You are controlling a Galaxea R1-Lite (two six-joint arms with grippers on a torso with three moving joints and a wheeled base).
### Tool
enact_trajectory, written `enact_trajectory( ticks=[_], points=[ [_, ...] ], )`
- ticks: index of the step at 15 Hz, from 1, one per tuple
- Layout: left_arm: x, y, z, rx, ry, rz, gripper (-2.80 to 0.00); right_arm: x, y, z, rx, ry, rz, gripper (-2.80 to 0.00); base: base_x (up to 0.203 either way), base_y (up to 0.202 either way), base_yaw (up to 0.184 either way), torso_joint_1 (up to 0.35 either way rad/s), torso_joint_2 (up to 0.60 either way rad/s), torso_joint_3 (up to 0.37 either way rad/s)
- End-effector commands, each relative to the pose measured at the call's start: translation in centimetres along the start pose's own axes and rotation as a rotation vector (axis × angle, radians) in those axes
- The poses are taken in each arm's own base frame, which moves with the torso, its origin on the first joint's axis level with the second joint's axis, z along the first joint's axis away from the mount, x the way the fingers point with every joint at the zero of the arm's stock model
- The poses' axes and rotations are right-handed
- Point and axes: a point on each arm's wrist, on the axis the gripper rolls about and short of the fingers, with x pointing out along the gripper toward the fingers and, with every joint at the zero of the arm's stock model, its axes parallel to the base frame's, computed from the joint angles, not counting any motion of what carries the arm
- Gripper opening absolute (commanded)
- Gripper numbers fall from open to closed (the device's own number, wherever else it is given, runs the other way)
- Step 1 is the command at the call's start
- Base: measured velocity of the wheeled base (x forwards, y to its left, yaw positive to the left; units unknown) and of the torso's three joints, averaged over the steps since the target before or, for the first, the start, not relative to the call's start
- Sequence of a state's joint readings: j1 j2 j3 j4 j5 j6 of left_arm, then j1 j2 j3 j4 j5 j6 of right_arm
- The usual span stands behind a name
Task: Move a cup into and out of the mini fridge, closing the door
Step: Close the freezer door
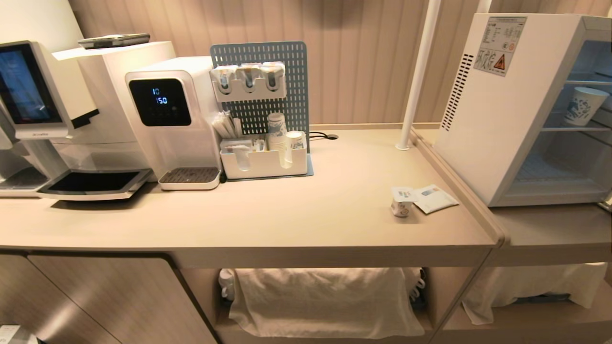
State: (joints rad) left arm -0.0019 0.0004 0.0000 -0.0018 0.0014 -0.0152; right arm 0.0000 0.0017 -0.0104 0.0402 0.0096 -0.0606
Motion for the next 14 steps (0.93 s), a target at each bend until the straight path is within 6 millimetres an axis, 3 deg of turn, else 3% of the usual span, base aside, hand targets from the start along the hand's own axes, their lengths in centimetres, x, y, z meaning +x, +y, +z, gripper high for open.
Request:
enact_trajectory(
  ticks=[1, 14],
  points=[
    [0.0, 0.0, -0.05, 0.0, 0.001, -0.001, -2.8, 0.01, 0.0, 0.03, -0.001, -0.001, 0.001, -2.8, -0.005, -0.073, 0.0, 0.002, 0.0, 0.002],
    [0.01, 0.01, -0.05, 0.0, 0.001, 0.0, -2.8, 0.0, 0.0, 0.06, -0.001, -0.002, 0.001, -2.8, 0.0, -0.182, 0.001, 0.0, 0.0, 0.003]
  ],
)
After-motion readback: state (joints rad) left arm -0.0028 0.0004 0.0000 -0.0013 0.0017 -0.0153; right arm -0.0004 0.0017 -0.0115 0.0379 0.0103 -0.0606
